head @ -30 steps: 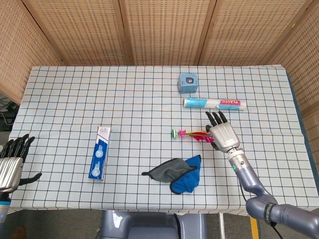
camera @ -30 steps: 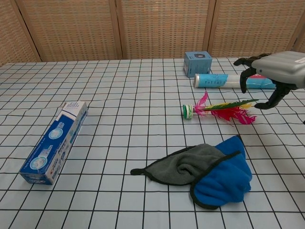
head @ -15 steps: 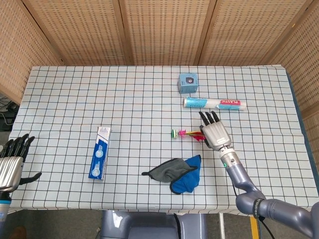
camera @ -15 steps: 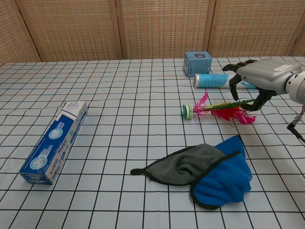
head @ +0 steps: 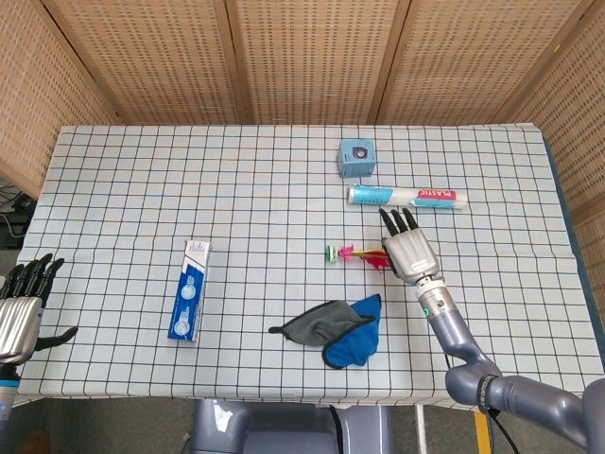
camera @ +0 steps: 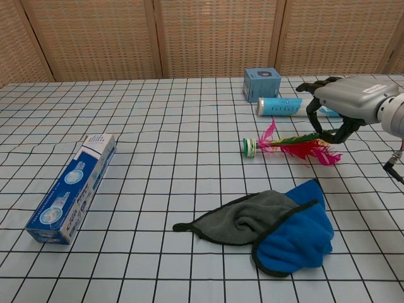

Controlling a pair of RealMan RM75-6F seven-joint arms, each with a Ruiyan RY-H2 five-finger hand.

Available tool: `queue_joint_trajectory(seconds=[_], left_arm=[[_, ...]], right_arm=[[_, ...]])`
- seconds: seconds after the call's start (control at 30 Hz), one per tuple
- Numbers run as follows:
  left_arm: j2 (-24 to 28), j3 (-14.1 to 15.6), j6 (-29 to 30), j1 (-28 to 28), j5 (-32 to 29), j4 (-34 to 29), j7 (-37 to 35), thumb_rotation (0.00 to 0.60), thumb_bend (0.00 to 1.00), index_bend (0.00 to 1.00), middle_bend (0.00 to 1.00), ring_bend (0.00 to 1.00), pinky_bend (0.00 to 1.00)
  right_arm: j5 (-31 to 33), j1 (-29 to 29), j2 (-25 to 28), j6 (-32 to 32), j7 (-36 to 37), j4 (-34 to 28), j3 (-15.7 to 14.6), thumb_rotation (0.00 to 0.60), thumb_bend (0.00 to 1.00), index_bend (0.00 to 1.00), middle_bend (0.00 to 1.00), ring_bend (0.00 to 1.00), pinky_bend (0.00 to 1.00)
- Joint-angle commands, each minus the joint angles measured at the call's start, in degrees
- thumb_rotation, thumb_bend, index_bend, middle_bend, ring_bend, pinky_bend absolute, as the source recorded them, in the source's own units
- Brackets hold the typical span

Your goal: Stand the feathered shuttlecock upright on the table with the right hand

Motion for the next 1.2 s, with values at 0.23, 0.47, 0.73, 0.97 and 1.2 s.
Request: queue_joint_trajectory(seconds=[0.23, 0.47, 0.73, 0.97, 1.2], left_arm=[[0.3, 0.2, 0.2, 0.0, 0.4, -0.3, -0.5, 0.6, 0.0, 0.0, 0.0, 0.0, 0.0], [0.6, 0.7, 0.5, 0.2, 1.4, -0.4, -1.3, 0.6, 0.0, 0.0, 0.0, 0.0, 0.0], [0.9, 0.9, 0.7, 0.3, 1.9, -0.5, -1.8, 0.6, 0.0, 0.0, 0.0, 0.0, 0.0], [0.9, 1.1, 0.9, 0.4, 2.2, -0.6, -1.8, 0.6, 0.0, 0.0, 0.0, 0.0, 0.0], [1.0, 1.0, 1.1, 0.4, 2.2, -0.5, -2.1, 0.6, 0.0, 0.0, 0.0, 0.0, 0.0]], right_arm=[[-6.2, -0.4, 6.0, 4.9, -2.5, -5.6, -1.2, 0.6, 0.66, 0.73, 0.1, 0.0, 0.0], [-10.4, -0.7, 13.7, 7.6, -6.1, -12.8, -1.6, 0.6, 0.66, 0.74, 0.11, 0.0, 0.0], [-12.7, -1.0, 18.3, 8.6, -9.6, -16.9, -2.2, 0.6, 0.64, 0.76, 0.11, 0.0, 0.0], [-12.8, -1.1, 16.8, 7.9, -11.6, -15.2, -3.5, 0.6, 0.64, 0.76, 0.11, 0.0, 0.0], [-14.7, -1.8, 13.5, 8.3, -11.9, -14.1, -5.8, 0.6, 0.64, 0.77, 0.12, 0.0, 0.0]])
